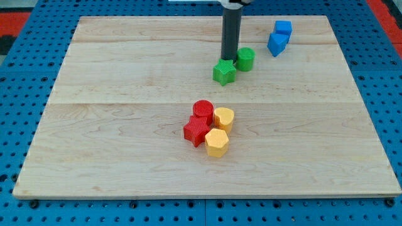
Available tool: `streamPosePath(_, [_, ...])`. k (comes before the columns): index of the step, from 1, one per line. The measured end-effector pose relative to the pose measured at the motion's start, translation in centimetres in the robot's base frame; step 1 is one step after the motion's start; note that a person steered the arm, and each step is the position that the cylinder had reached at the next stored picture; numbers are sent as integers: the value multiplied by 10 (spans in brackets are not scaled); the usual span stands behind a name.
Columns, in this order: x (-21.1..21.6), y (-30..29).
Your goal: Slide the green star closer to the green circle
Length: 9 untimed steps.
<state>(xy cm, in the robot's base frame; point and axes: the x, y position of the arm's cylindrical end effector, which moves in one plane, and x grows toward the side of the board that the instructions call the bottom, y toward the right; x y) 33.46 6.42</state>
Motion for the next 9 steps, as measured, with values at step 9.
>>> streamPosePath(9, [10, -81])
